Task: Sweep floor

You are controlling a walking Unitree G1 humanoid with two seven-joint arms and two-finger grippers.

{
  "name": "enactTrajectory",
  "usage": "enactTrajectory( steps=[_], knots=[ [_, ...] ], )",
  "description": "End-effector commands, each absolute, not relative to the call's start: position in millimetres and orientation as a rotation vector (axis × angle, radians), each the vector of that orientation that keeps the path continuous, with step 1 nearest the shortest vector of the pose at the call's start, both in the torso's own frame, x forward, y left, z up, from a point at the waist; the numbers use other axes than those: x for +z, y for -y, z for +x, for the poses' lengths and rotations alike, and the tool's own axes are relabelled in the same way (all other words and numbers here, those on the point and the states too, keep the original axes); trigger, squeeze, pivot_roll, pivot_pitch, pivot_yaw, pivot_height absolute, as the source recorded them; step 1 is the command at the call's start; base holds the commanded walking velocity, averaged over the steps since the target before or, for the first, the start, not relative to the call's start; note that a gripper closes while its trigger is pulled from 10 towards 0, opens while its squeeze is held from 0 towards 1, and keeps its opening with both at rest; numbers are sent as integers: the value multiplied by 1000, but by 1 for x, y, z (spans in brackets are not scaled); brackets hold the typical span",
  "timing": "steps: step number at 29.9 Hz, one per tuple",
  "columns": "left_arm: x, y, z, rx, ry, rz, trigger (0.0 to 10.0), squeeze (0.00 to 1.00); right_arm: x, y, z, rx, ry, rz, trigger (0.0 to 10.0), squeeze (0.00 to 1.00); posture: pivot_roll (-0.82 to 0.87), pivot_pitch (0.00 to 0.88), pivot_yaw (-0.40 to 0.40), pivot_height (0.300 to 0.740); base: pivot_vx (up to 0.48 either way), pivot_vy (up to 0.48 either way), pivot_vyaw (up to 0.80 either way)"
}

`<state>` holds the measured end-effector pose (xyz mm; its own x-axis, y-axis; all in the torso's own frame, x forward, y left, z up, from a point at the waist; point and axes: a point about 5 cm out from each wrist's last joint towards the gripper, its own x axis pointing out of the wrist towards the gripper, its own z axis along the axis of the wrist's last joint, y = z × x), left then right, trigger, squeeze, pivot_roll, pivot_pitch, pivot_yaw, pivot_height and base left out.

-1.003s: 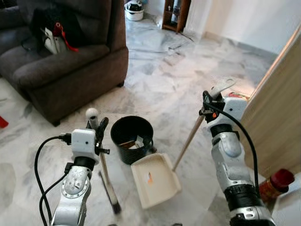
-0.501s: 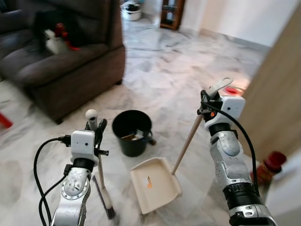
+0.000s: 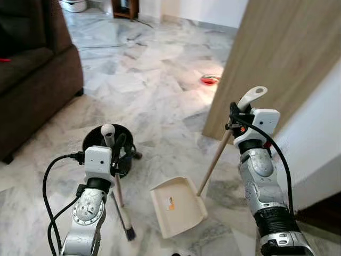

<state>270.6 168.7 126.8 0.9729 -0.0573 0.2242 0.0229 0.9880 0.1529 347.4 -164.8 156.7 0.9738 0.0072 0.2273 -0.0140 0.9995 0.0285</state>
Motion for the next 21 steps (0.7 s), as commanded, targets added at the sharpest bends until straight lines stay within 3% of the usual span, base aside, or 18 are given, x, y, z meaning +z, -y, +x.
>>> enactTrajectory(
  steps=[1, 6, 13, 18, 21],
  knots=[
    [132, -169, 270, -34, 243, 147, 10000, 0, 162, 165, 349, 2, 250, 34, 10000, 0, -49, 112, -48, 740, 0, 0, -800],
    [133, -169, 272, -36, 247, 149, 10000, 0, 163, 165, 350, 0, 254, 36, 10000, 0, -47, 96, -46, 740, 0, 423, -800],
    [133, -168, 272, -43, 244, 148, 10000, 0, 164, 165, 352, -3, 256, 33, 10000, 0, -42, 91, -47, 740, 0, 0, -800],
    [134, -167, 273, -45, 247, 147, 10000, 0, 165, 165, 353, -9, 256, 30, 10000, 0, -41, 105, -49, 740, 0, 380, -800],
    [133, -167, 272, -42, 241, 147, 10000, 0, 166, 165, 354, -10, 256, 27, 10000, 0, -42, 107, -50, 740, 0, 0, -800]
  ],
)
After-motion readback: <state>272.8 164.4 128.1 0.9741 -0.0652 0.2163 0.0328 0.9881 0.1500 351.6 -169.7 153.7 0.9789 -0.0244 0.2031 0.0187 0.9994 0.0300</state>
